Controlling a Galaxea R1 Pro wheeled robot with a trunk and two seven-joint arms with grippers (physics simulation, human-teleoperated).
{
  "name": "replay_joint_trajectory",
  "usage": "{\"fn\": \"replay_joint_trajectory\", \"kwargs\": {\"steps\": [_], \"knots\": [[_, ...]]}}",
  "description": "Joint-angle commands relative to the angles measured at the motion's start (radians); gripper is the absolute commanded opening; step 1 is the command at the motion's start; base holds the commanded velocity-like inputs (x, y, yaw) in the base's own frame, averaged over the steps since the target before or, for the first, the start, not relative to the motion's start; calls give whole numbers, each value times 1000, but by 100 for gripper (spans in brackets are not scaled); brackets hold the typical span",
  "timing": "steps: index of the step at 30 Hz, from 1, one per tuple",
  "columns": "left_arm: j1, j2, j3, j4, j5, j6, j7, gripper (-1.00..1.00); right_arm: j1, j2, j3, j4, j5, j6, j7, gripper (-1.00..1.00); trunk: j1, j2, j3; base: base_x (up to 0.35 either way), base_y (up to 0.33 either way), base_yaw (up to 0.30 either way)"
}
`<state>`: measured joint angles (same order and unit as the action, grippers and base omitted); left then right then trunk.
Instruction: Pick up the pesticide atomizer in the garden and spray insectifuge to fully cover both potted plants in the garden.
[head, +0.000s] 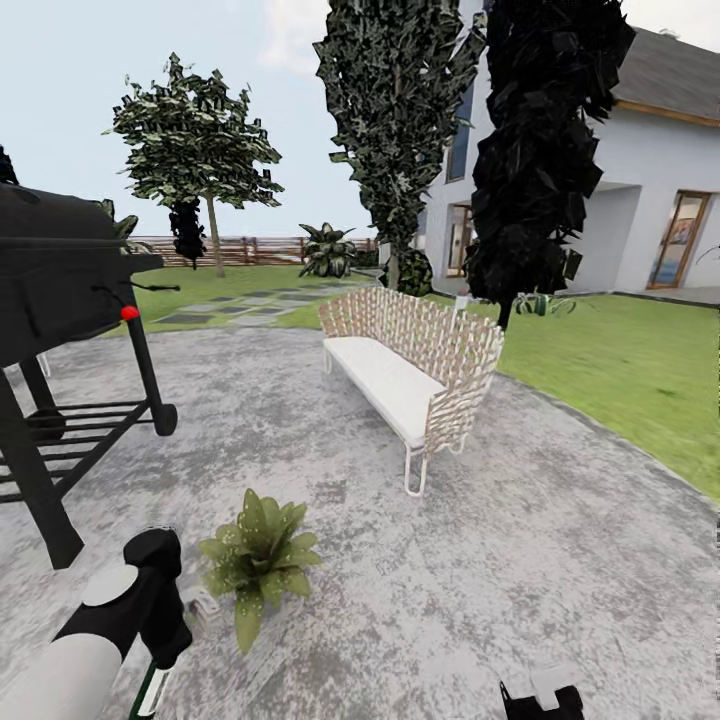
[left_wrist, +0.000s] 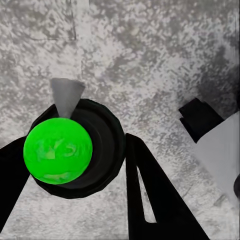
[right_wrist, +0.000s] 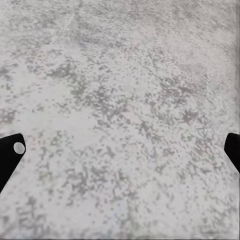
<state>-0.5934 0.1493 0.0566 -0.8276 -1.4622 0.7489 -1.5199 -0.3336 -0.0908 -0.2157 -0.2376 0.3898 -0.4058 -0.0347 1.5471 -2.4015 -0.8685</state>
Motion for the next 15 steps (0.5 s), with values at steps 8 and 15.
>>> {"fn": "replay_joint_trajectory", "kwargs": {"steps": [8, 15], "knots": [[78, 0, 3, -1, 212, -58, 180, -100, -1, 2, -5, 3, 12, -3, -4, 100, -1, -1, -1, -304, -110, 0], [140, -1, 106, 10, 448, -401, 377, -100, -1, 2, 90, -7, 100, 0, 48, 100, -1, -1, -1, -310, -43, 0]]}}
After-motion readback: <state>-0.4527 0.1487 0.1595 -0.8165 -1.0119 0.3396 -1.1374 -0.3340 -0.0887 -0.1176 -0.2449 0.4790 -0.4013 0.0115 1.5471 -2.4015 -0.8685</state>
